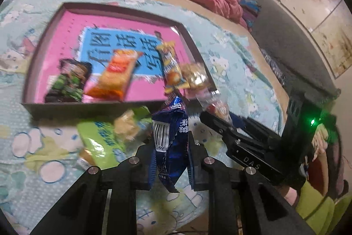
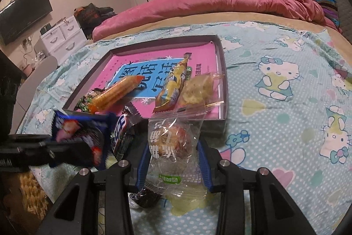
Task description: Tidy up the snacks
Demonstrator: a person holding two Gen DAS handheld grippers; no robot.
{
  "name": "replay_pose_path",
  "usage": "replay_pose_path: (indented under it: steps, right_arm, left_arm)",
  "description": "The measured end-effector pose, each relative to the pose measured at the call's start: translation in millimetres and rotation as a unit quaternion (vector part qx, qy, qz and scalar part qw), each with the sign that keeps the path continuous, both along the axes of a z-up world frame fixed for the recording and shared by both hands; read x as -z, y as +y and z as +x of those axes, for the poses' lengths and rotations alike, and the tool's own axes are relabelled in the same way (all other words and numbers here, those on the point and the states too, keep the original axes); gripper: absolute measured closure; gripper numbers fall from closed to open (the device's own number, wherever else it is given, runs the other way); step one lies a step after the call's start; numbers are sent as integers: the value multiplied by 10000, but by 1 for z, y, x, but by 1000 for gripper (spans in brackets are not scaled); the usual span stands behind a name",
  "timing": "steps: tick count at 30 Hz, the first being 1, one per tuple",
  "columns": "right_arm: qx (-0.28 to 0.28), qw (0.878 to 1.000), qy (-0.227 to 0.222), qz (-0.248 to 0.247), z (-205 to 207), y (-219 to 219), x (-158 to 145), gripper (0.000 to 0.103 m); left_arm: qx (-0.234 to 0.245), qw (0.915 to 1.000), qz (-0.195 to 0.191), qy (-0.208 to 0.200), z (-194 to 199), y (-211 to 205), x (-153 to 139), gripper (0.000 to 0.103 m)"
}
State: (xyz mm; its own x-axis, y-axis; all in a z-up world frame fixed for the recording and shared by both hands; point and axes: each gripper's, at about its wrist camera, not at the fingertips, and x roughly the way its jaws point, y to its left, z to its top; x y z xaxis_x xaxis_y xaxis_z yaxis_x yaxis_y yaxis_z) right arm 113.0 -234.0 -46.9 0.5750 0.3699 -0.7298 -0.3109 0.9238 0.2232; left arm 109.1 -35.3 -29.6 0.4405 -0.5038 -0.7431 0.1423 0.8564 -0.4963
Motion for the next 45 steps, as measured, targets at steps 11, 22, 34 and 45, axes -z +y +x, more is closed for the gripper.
replay_pose_path:
  steps: [11, 22, 34, 45]
  right_arm:
    - [44, 9999, -108, 61, -1, -2, -6, 63]
    - [142, 9994, -280, 112, -4, -7, -15, 63]
    - [221, 9992, -312, 119, -3, -8, -17, 63]
    - [332, 9986, -388, 149, -3, -13, -20, 63]
  left_arm:
    - [-634, 9974, 32, -342, -2, 45, -25, 81]
    - [-1181, 9910, 75, -625, -4, 84, -42, 81]
    - [-1155, 9911, 45, -657, 13, 75, -37, 81]
    - [-1099, 9908, 610, -502, 34, 59, -7, 81]
